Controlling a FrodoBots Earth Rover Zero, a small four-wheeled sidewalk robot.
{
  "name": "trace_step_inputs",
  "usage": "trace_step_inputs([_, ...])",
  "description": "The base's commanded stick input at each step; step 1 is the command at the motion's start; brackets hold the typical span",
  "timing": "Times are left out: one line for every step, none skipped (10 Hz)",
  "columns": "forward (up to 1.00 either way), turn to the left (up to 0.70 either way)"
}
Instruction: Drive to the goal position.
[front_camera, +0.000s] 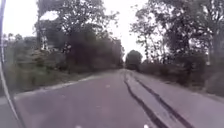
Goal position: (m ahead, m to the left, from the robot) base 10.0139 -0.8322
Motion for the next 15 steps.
trace_step_inputs([0.70,-0.13])
trace_step_inputs([0.70,-0.29])
trace_step_inputs([0.70,0.00])
trace_step_inputs([0.70,0.00])
trace_step_inputs([0.70,0.00])
trace_step_inputs([0.70,0.00])
trace_step_inputs([0.70,0.00])
trace_step_inputs([0.70,0.00])
trace_step_inputs([0.70,0.00])
trace_step_inputs([0.70,0.00])
trace_step_inputs([0.70,0.00])
trace_step_inputs([0.70,0.00])
trace_step_inputs([0.70,0.00])
trace_step_inputs([0.70,0.00])
trace_step_inputs([0.70,0.00])
